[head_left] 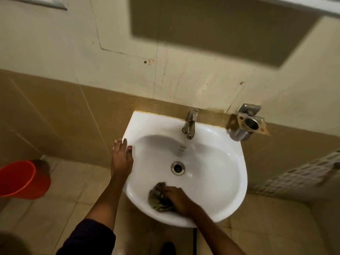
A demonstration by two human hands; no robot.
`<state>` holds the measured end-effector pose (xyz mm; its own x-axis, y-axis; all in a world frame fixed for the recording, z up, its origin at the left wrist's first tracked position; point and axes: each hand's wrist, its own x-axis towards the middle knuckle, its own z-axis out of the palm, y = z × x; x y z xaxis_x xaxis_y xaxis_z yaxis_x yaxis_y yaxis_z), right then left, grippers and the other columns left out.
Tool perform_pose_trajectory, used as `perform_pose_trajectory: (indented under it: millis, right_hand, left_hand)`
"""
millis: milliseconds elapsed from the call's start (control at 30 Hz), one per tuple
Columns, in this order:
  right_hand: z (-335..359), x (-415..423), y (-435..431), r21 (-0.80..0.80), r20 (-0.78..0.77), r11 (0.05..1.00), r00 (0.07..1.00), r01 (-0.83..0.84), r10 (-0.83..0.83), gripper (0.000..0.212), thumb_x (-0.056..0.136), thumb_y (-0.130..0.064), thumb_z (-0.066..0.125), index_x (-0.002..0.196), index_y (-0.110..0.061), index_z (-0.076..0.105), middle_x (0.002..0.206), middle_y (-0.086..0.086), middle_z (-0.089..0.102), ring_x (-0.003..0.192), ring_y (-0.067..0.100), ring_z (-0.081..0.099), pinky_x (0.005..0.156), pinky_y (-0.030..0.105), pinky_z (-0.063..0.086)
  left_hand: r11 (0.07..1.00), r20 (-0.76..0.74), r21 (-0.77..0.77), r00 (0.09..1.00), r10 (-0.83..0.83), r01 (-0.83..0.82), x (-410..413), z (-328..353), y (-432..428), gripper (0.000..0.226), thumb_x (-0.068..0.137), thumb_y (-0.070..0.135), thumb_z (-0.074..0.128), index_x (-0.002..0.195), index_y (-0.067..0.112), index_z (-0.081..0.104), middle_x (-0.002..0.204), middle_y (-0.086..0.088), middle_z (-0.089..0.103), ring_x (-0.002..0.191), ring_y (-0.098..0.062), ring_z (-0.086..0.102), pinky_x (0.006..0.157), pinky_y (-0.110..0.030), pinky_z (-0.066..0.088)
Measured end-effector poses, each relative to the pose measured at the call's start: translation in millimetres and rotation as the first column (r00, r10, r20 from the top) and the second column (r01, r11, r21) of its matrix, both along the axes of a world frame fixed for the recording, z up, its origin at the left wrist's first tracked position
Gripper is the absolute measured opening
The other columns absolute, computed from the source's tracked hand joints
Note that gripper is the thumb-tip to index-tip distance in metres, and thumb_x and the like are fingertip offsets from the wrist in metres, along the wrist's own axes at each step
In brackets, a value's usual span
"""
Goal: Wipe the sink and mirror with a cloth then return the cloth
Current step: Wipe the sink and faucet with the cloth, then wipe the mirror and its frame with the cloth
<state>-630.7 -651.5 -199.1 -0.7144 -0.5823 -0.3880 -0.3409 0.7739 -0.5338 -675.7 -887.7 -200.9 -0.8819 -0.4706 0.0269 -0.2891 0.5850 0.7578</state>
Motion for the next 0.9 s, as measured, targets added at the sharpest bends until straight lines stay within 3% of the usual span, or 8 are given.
perform_pose_trajectory:
  millis: [167,233,333,400,467,567,767,900]
  right_hand:
    - [47.9,19.8,33.6,-0.170,0.075,0.985,0.997,-0.024,0.037,0.025,0.096,-0.007,0.042,0.078,0.000,0.058,0.089,0.025,0.064,0.083,0.025,0.057,0.082,0.042,0.045]
    - [74.7,16.3,64.6,-0.274,0.208,0.945,0.970,0.181,-0.126,0.029,0.094,-0.004,0.041,0.072,0.000,0.058,0.082,0.028,0.062,0.080,0.028,0.056,0.088,0.051,0.044]
    - [103.7,0.3,99.7,-0.489,0.360,0.688,0.842,0.536,-0.401,0.038,0.091,-0.010,0.035,0.083,0.022,0.054,0.095,0.046,0.058,0.096,0.055,0.058,0.097,0.060,0.044]
    - [131.1,-12.6,104.6,-0.578,0.448,0.498,0.761,0.647,-0.469,0.031,0.091,-0.006,0.033,0.079,0.010,0.057,0.097,0.035,0.066,0.100,0.047,0.063,0.095,0.052,0.050]
    - [162.1,-23.4,95.2,-0.676,0.359,0.448,0.792,0.585,-0.493,0.034,0.091,0.002,0.030,0.072,-0.003,0.057,0.101,0.022,0.070,0.102,0.033,0.065,0.095,0.042,0.050]
    - [197.2,-31.8,84.9,-0.720,0.033,0.576,0.849,0.386,-0.527,0.038,0.089,0.010,0.035,0.077,-0.015,0.061,0.112,0.012,0.062,0.110,0.016,0.056,0.098,0.032,0.039]
    - [223.2,-20.4,68.9,-0.729,-0.321,0.681,0.843,0.070,-0.431,0.020,0.093,-0.020,0.054,0.109,-0.024,0.064,0.146,-0.014,0.036,0.133,-0.007,0.031,0.105,0.006,0.029]
    - [209.8,-6.9,61.9,-0.872,-0.034,0.434,0.857,0.226,-0.515,0.042,0.082,-0.034,0.063,0.123,-0.037,0.054,0.152,-0.017,0.027,0.136,0.000,0.032,0.100,0.015,0.043]
  left_hand:
    - [0.998,0.036,0.060,0.999,-0.026,0.023,1.7,16.3,-5.2,0.040,0.098,0.016,0.039,0.134,-0.001,0.044,0.148,-0.023,0.035,0.145,-0.036,0.013,0.119,-0.048,0.008]
    - [0.998,0.062,0.042,0.996,-0.057,0.055,-3.1,35.4,-0.1,0.035,0.096,0.017,0.044,0.123,-0.003,0.054,0.144,-0.024,0.041,0.144,-0.036,0.017,0.117,-0.050,0.005]
    - [0.972,-0.027,0.146,0.983,-0.182,0.184,-8.9,79.2,30.1,0.022,0.091,0.012,0.054,0.106,0.000,0.065,0.125,-0.019,0.060,0.127,-0.032,0.047,0.111,-0.043,0.029]
    - [0.871,-0.002,0.369,0.937,-0.349,0.325,-4.4,116.1,62.6,0.020,0.091,0.013,0.054,0.103,0.006,0.068,0.118,-0.012,0.066,0.109,-0.026,0.060,0.097,-0.033,0.041]
    - [0.702,0.059,0.550,0.817,-0.574,0.453,3.7,144.3,92.7,0.031,0.094,0.030,0.047,0.106,0.010,0.068,0.118,-0.008,0.068,0.096,-0.021,0.065,0.091,-0.029,0.044]
    - [0.520,-0.004,0.645,0.683,-0.731,0.560,13.9,168.9,127.7,0.051,0.094,0.046,0.034,0.115,0.010,0.063,0.116,-0.006,0.068,0.097,-0.018,0.063,0.095,-0.030,0.043]
    - [0.154,-0.450,0.790,0.733,-0.510,0.593,15.7,197.7,146.1,0.036,0.083,0.020,0.062,0.118,0.012,0.058,0.108,-0.003,0.070,0.101,-0.013,0.066,0.078,-0.021,0.052]
    - [0.288,-0.442,0.755,0.782,-0.440,0.589,12.9,203.6,144.8,0.037,0.077,0.014,0.067,0.114,0.008,0.062,0.113,-0.015,0.070,0.105,-0.024,0.065,0.081,-0.024,0.053]
